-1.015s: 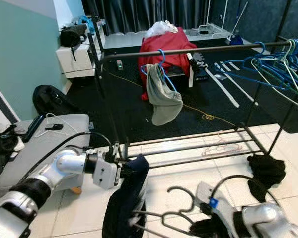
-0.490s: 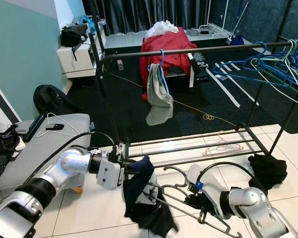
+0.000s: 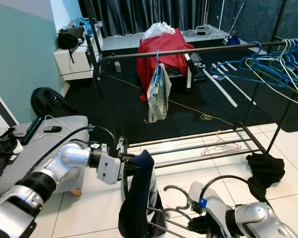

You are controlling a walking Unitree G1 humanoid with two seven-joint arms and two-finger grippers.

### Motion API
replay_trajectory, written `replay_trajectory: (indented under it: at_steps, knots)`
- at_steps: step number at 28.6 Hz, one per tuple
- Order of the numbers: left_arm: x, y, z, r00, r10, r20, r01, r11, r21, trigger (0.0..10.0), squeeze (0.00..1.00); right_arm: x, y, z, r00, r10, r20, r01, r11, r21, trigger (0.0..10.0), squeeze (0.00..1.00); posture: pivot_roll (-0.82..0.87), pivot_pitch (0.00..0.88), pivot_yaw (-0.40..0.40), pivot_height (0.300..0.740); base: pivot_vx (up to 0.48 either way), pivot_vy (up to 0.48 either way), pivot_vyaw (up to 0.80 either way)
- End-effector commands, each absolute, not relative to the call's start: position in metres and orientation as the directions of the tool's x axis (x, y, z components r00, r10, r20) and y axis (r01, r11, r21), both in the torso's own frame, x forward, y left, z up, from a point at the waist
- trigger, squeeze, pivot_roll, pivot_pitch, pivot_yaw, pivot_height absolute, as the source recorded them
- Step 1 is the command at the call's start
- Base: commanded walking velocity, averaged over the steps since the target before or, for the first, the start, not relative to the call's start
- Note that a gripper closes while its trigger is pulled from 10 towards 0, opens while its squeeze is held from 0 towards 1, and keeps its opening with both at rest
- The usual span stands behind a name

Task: Hang hanger

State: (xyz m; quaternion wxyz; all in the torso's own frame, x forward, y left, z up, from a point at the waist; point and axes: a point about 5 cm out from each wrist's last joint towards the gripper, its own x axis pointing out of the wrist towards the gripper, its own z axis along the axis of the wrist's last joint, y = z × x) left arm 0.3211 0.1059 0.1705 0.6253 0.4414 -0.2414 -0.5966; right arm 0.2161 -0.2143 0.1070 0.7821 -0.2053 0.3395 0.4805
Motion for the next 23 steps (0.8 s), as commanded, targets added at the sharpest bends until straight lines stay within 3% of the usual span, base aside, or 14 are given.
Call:
replay_trajectory:
  at_steps: [1, 8, 13, 18, 23]
  knots:
    - [0.325, 0.109, 0.178, 0.185, -0.958, -0.218, 0.516, -0.094, 0.851, 10.0, 0.0, 0.216, -0.214, 0.111, 0.316, 0.62, -0.718, -0.891, 0.454, 0.0, 10.0, 0.0, -0.11, 0.055, 0.069, 0.74, 0.0, 0.0, 0.0]
    - [0.326, 0.115, 0.172, 0.199, -0.936, -0.29, 0.535, -0.144, 0.832, 10.0, 0.0, 0.22, -0.223, 0.12, 0.333, 0.594, -0.732, -0.881, 0.472, -0.018, 10.0, 0.0, -0.11, 0.06, 0.064, 0.74, 0.0, 0.0, 0.0]
    - [0.326, 0.114, 0.174, 0.194, -0.943, -0.272, 0.533, -0.131, 0.836, 10.0, 0.0, 0.218, -0.229, 0.12, 0.322, 0.584, -0.745, -0.882, 0.472, -0.011, 10.0, 0.0, -0.11, 0.062, 0.065, 0.74, 0.0, 0.0, 0.0]
    - [0.329, 0.116, 0.174, 0.216, -0.934, -0.284, 0.536, -0.13, 0.834, 10.0, 0.0, 0.218, -0.244, 0.117, 0.37, 0.477, -0.797, -0.818, 0.574, -0.036, 10.0, 0.0, -0.11, 0.063, 0.066, 0.74, 0.0, 0.0, 0.0]
    - [0.331, 0.119, 0.172, 0.236, -0.92, -0.312, 0.541, -0.143, 0.829, 10.0, 0.0, 0.209, -0.249, 0.112, 0.32, 0.428, -0.845, -0.785, 0.62, 0.017, 10.0, 0.0, -0.11, 0.063, 0.067, 0.74, 0.0, 0.0, 0.0]
